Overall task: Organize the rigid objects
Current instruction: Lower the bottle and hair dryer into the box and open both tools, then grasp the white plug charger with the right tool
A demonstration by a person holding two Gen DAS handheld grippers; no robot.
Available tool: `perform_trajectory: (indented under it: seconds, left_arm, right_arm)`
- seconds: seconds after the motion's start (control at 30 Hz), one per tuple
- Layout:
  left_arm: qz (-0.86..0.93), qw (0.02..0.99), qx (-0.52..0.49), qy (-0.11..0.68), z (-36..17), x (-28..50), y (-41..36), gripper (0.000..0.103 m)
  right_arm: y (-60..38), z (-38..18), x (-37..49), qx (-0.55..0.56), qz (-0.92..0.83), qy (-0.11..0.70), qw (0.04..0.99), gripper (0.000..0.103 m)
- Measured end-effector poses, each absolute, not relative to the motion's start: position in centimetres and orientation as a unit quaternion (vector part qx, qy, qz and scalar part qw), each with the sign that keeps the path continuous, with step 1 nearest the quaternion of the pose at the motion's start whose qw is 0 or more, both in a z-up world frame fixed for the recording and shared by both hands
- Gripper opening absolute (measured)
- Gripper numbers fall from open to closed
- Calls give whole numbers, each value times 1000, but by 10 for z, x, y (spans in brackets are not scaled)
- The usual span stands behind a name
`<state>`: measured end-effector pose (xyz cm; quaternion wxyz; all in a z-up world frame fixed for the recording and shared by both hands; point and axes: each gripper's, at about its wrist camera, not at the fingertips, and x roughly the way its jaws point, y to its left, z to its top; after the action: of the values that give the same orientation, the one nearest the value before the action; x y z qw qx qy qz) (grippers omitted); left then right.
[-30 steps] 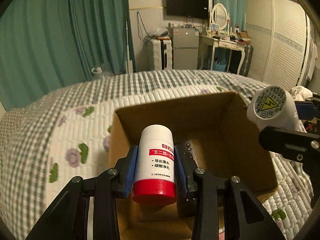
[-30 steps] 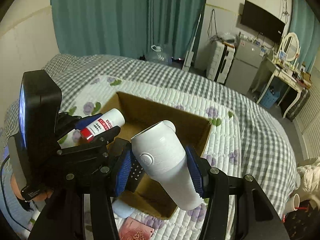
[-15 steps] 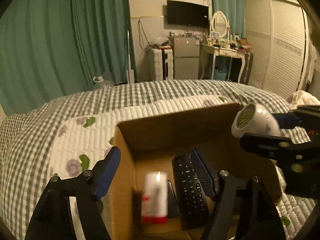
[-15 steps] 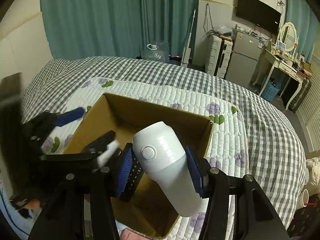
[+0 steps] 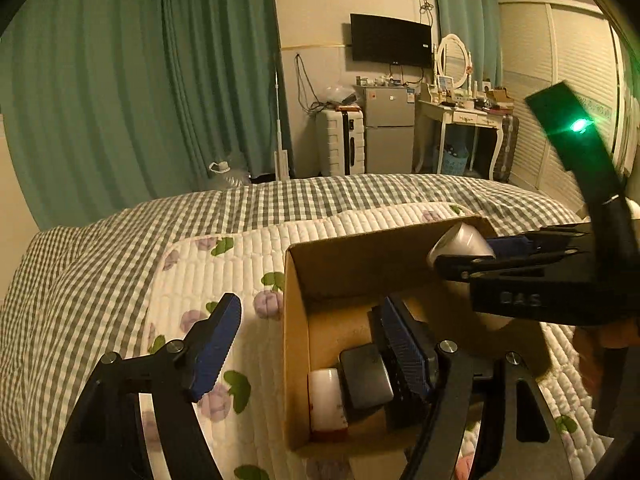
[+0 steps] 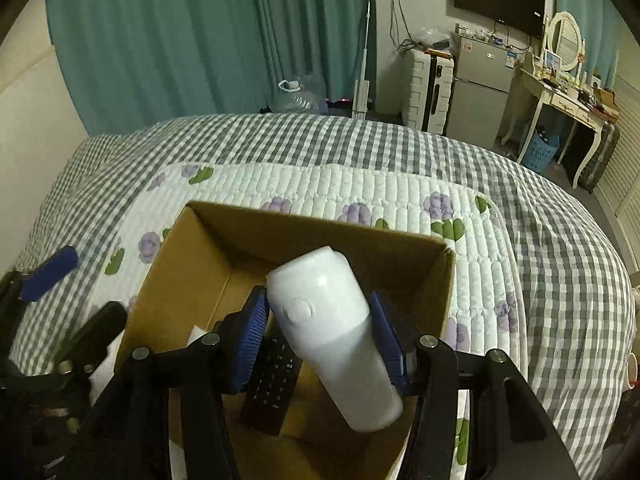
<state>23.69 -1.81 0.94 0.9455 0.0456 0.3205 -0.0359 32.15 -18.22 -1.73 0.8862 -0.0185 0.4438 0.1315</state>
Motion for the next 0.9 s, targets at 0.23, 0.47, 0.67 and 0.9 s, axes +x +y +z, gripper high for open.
perform_trajectory:
  seconds: [0.23, 0.47, 0.67, 0.9]
  left_arm:
    - [-35, 950, 36, 310, 25, 193, -10, 94]
    - [-36, 950, 24, 310, 36, 143, -4, 103]
    - [-32, 949, 14, 315, 28, 113, 5, 103]
    - [-35, 936, -14, 350, -18, 102, 14, 103]
  right_arm:
    - [-186, 9, 277, -41, 100, 409, 906, 81]
    - [-189, 47, 205, -60, 94, 380, 918, 86]
    - [-191, 39, 150, -60, 83, 379, 920, 95]
    - [-189, -23, 129, -70, 61, 413, 906, 95]
